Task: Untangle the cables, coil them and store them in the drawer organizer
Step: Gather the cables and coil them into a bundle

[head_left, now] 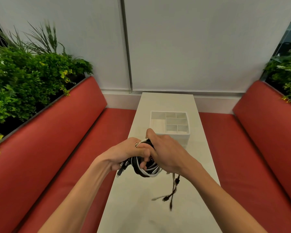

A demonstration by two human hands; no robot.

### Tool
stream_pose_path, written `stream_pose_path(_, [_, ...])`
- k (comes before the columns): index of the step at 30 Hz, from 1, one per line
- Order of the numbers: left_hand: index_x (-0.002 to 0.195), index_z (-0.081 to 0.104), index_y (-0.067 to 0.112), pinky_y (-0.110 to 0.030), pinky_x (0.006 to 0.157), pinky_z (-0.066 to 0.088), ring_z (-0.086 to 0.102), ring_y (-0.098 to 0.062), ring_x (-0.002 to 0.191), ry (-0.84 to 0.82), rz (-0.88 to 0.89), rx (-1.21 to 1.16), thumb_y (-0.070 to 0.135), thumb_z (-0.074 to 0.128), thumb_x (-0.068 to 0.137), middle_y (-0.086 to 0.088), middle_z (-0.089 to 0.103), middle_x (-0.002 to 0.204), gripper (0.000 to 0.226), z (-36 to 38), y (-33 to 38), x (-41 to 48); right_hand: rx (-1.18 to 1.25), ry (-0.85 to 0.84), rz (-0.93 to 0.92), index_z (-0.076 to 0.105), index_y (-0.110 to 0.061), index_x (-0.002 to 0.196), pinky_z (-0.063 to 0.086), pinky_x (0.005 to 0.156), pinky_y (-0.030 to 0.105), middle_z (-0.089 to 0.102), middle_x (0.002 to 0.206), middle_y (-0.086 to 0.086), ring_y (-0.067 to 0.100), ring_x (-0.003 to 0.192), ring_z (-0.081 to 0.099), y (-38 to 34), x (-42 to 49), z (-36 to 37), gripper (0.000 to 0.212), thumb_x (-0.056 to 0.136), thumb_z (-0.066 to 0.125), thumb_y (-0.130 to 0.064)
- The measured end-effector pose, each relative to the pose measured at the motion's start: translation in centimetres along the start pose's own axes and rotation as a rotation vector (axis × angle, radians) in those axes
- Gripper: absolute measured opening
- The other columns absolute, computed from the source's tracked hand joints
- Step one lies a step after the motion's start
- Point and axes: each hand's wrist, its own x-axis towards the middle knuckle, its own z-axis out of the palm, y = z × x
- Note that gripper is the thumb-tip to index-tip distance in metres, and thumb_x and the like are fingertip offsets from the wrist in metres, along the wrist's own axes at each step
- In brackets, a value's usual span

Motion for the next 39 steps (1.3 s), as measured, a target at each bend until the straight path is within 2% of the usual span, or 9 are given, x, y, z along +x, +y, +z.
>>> stream_pose_path(3, [0.077, 0.065, 0.001, -0.039, 0.074, 0.044, 0.056, -0.022, 0.069, 0.022, -0.032, 0.247, 0.015, 0.088, 0.077, -0.012, 0.06, 0.071, 0.027, 0.3, 0.7, -0.1, -0.018, -0.023, -0.006, 0.029, -0.026, 0.099, 0.054, 0.068, 0.051, 0.067, 0.085, -0.003, 0.027, 0.075, 0.06, 0.6, 0.2, -0.1, 0.049, 0.103, 0.03, -0.075])
stream_pose_path(5, [0.084, 0.061, 0.004, -0.044, 0.071, 0.04, 0.052, -0.022, 0.072, 0.071, -0.007, 0.364, 0.022, 0.092, 0.078, -0.009, 0.058, 0.076, 0.036, 0.5, 0.8, 0.1, 0.004, -0.013, 0.02, 0.031, -0.025, 0.102, 0.055, 0.069, 0.052, 0.071, 0.088, -0.003, 0.027, 0.077, 0.063, 1.2, 0.3, 0.0, 0.05, 0.103, 0.032, -0.075])
stream_pose_path(10, [0.091, 0.063, 0.04, -0.046, 0.08, 0.058, 0.069, -0.012, 0.081, 0.235, 0.072, 0.613, 0.038, 0.073, 0.09, 0.009, 0.072, 0.088, 0.011, 1.7, 0.3, 0.6, 0.038, 0.011, 0.051, 0.034, -0.025, 0.102, 0.055, 0.068, 0.054, 0.07, 0.082, 0.0, 0.027, 0.073, 0.063, 2.4, 0.1, 0.5, 0.059, 0.101, 0.023, -0.082])
stream_pose_path(16, [0.099, 0.053, 0.028, -0.054, 0.074, 0.057, 0.072, -0.017, 0.072, 0.252, 0.025, 0.795, 0.051, 0.055, 0.099, 0.002, 0.071, 0.088, 0.023, 1.1, -0.9, 0.8, 0.298, -0.005, 0.143, 0.042, -0.03, 0.109, 0.056, 0.068, 0.048, 0.073, 0.081, 0.002, 0.022, 0.069, 0.064, 4.0, 0.3, 1.5, 0.054, 0.095, 0.051, -0.082])
stream_pose_path(20, [0.102, 0.056, 0.027, -0.04, 0.073, 0.056, 0.07, -0.011, 0.075, 0.2, 0.001, 0.786, 0.041, 0.058, 0.106, 0.004, 0.071, 0.078, 0.014, 1.2, -1.1, 1.1, 0.205, 0.024, -0.019, 0.035, -0.049, 0.145, 0.055, 0.087, 0.034, 0.066, 0.123, -0.018, 0.002, 0.085, 0.066, 4.2, -0.5, 0.8, 0.052, 0.101, 0.049, -0.073])
stream_pose_path(25, [0.102, 0.061, 0.036, -0.024, 0.067, 0.047, 0.065, 0.003, 0.069, 0.209, 0.011, 0.746, 0.039, 0.065, 0.103, 0.016, 0.068, 0.07, 0.005, 1.9, -1.1, 1.4, -0.029, 0.199, -0.115, 0.052, -0.038, 0.115, 0.056, 0.07, 0.044, 0.052, 0.11, -0.016, 0.013, 0.077, 0.059, 3.3, -0.8, 1.3, 0.022, 0.115, 0.036, -0.052])
stream_pose_path(32, [0.103, 0.063, 0.028, -0.04, 0.07, 0.058, 0.072, -0.007, 0.074, 0.388, 0.085, 0.654, 0.056, 0.082, 0.085, 0.007, 0.076, 0.083, 0.038, 1.8, -0.9, 0.8, 0.608, 0.055, 0.119, 0.05, -0.019, 0.105, 0.051, 0.069, 0.038, 0.069, 0.085, 0.001, 0.016, 0.072, 0.06, 3.5, -1.0, 0.5, 0.028, 0.115, 0.047, -0.045])
stream_pose_path(35, [0.106, 0.065, 0.027, -0.039, 0.069, 0.058, 0.072, -0.008, 0.074, 0.386, 0.118, 0.629, 0.056, 0.081, 0.087, 0.008, 0.075, 0.084, 0.038, 2.0, -1.2, 0.6, 0.898, -0.115, 0.208, 0.045, -0.009, 0.11, 0.032, 0.048, 0.022, 0.058, 0.076, 0.009, 0.012, 0.052, 0.045, 3.8, -1.4, -0.3, 0.031, 0.115, 0.049, -0.039])
stream_pose_path(39, [0.108, 0.065, 0.028, -0.037, 0.069, 0.058, 0.073, -0.008, 0.071, 0.388, 0.184, 0.616, 0.054, 0.075, 0.093, 0.007, 0.076, 0.084, 0.032, 2.6, -1.5, 0.5, 1.005, -0.217, 0.281, 0.042, -0.019, 0.119, 0.012, 0.046, 0.035, 0.04, 0.07, 0.015, 0.016, 0.046, 0.024, 4.6, -1.1, -0.4, 0.03, 0.112, 0.055, -0.044])
